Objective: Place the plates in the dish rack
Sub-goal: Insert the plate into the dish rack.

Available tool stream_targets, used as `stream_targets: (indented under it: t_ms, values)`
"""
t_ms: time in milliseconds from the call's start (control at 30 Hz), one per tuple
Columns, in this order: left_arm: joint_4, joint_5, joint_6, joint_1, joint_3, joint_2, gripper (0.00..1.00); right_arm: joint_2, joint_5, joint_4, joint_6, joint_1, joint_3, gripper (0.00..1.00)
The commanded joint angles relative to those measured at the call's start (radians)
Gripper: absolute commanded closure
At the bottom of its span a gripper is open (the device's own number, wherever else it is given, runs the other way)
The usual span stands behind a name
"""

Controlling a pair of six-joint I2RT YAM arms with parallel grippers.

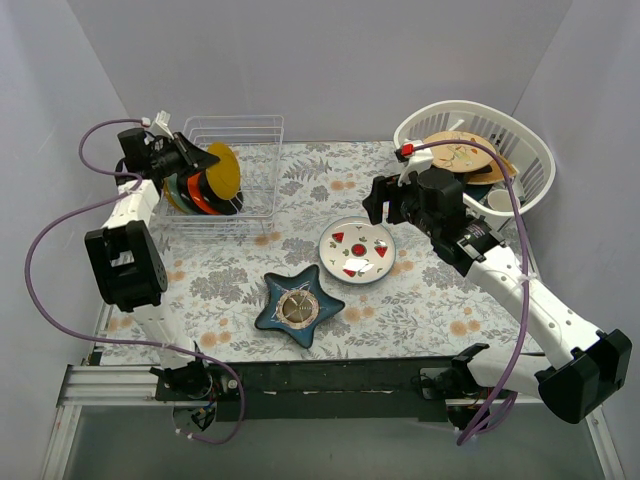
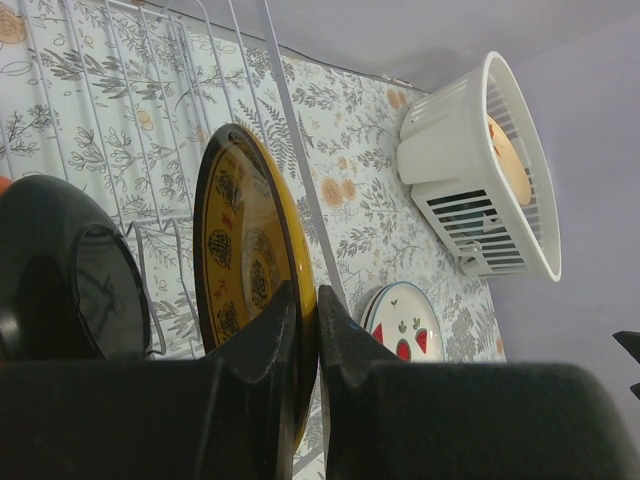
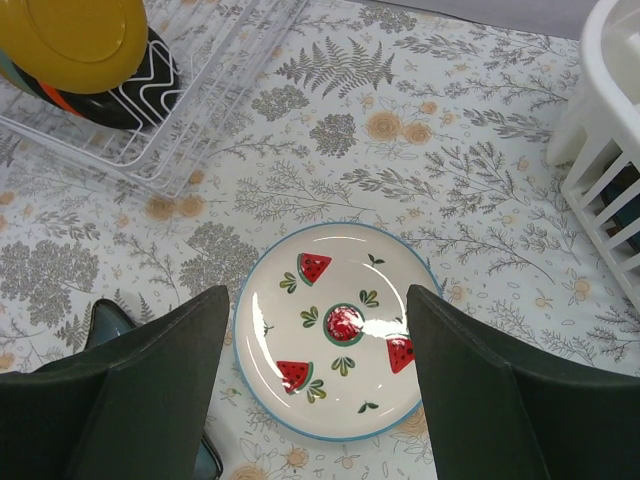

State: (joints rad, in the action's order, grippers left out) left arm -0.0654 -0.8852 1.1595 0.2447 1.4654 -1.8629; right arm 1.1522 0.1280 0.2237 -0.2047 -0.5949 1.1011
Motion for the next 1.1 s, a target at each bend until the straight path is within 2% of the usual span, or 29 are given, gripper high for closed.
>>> stream_targets:
  t_ms: [0,500,1067]
  values:
    - [0.036,-0.029,-0.027,-0.001,0.038,0.001,1.0,-0.016,0.004,-0.02,-0.009,0.004,0.003,0.2]
    - [0.015,0.083,-0.083,0.013,-0.069,0.033,1.0,0.0,0.002,-0.017,-0.01,0.006,0.005,0.2]
    - [0.105,-0.004,0.016,0.065,-0.062,0.079,1.0,0.007,-0.011,-0.024,-0.024,0.004,-0.004,0.2]
